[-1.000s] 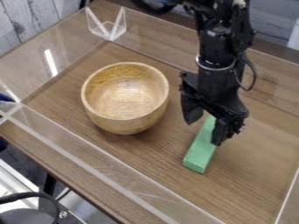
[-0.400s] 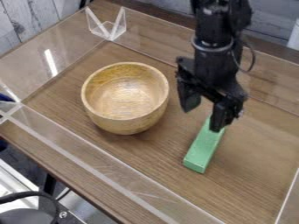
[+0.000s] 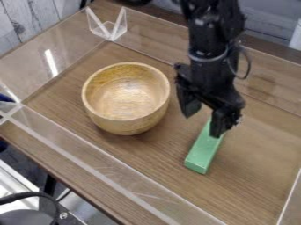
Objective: Remove the green block from inside the brown bowl and put it on the table
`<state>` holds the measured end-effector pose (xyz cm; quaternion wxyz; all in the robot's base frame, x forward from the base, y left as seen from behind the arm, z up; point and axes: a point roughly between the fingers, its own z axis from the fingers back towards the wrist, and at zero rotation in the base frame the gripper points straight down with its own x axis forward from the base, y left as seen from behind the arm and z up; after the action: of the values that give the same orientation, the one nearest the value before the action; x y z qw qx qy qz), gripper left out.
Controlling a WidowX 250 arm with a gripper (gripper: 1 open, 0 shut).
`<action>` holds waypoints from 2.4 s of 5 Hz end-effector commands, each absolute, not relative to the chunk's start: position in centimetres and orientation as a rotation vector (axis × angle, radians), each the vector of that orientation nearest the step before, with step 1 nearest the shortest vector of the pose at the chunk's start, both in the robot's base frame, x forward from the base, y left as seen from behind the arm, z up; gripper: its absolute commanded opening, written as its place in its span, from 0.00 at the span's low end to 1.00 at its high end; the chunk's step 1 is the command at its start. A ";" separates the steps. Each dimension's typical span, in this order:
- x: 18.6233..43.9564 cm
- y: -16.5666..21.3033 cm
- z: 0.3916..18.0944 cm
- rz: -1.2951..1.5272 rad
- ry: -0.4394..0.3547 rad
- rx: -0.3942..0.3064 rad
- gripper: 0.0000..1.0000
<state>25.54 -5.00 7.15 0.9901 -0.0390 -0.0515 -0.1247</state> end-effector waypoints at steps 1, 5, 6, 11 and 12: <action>25.9 -4.5 7.6 -0.205 -0.206 -0.057 1.00; 26.7 -4.2 9.2 -0.182 -0.282 -0.112 1.00; 27.0 -4.3 8.2 -0.148 -0.281 -0.093 1.00; 26.7 -4.2 7.4 -0.098 -0.247 -0.034 1.00; 27.1 -3.6 8.1 -0.098 -0.245 -0.049 1.00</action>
<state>25.95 -3.60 6.68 0.9942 -0.0227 -0.0931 -0.0486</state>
